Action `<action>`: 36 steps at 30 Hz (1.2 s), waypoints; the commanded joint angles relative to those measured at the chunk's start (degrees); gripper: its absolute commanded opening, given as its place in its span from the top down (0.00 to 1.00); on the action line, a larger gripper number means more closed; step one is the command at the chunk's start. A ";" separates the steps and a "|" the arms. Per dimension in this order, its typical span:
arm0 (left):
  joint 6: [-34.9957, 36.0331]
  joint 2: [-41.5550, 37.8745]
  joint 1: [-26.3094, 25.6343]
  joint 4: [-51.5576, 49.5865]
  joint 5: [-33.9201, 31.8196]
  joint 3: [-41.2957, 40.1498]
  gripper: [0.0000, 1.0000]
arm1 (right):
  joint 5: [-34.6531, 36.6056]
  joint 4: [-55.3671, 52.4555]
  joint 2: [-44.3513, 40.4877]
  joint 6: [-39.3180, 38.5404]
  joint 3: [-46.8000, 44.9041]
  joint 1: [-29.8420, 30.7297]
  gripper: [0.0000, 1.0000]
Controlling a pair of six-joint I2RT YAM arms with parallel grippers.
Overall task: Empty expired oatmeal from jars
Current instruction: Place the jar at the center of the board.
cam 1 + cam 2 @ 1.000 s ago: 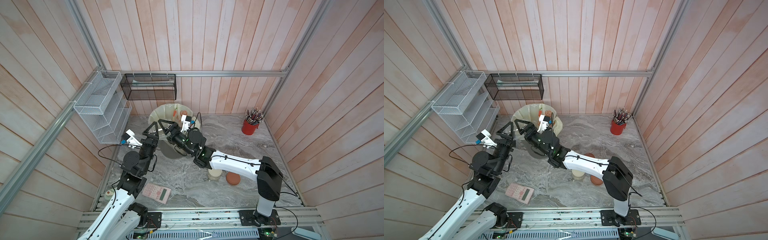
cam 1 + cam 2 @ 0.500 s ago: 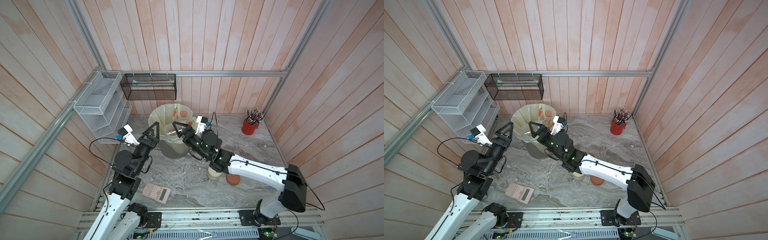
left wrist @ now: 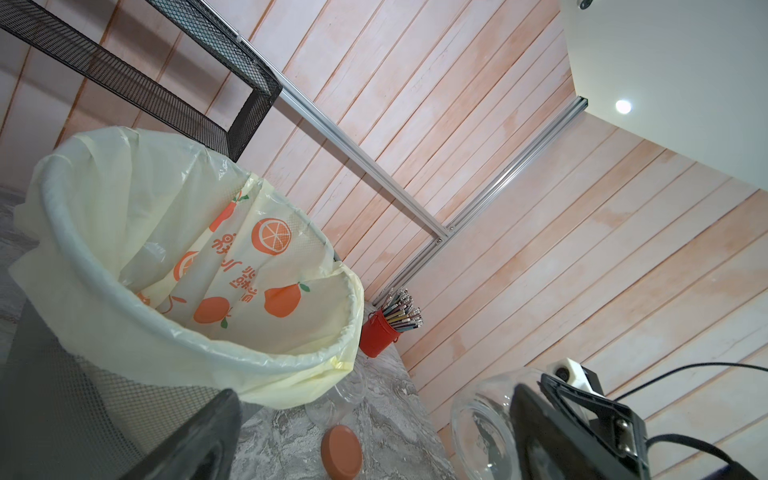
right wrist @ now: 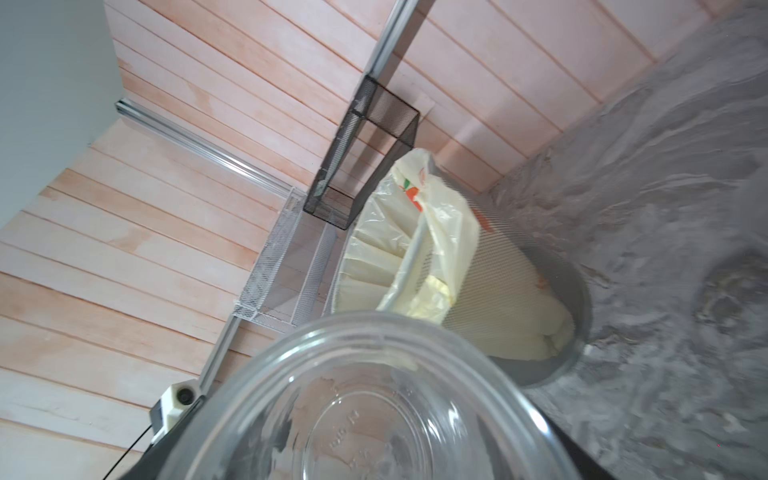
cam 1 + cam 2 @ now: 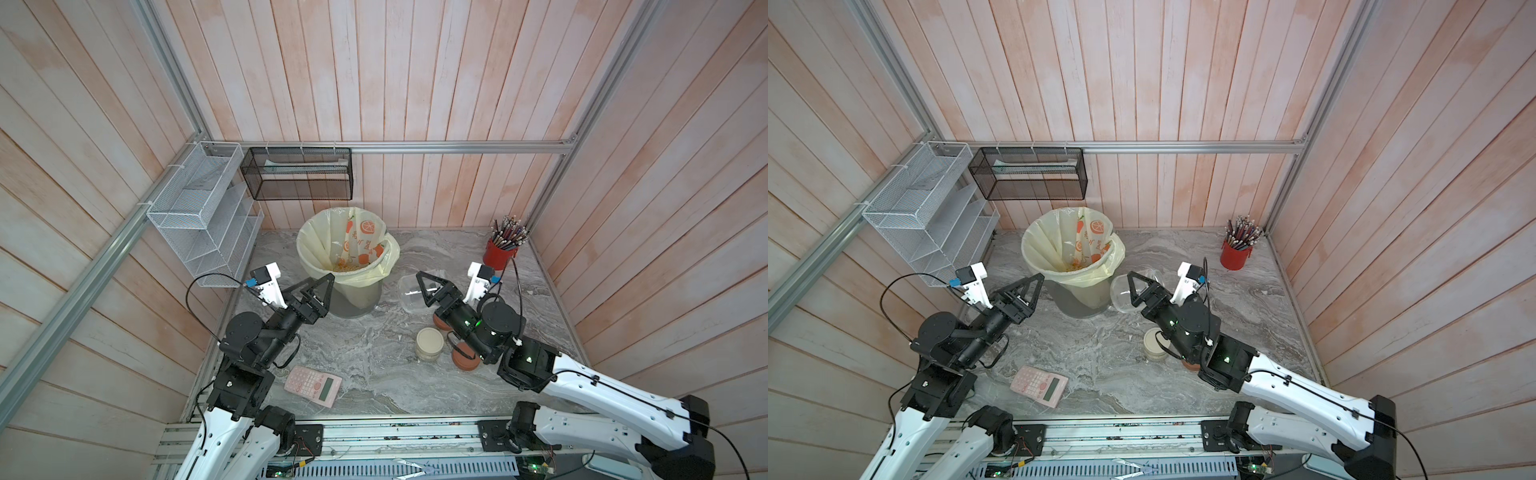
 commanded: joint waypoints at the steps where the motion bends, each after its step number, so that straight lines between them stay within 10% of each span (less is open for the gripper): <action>1: 3.55 -0.84 0.18 -1.84 2.49 -1.81 0.00 | 6.45 -9.90 -4.03 2.28 -2.51 0.18 0.60; 14: 12.21 3.39 -7.66 1.59 5.29 -6.55 0.00 | 8.85 -27.53 -11.25 7.20 -11.31 -7.63 0.60; 36: 15.35 7.59 -15.88 9.89 2.39 -13.67 0.00 | 2.82 -19.23 0.73 -14.38 -15.08 -26.77 0.60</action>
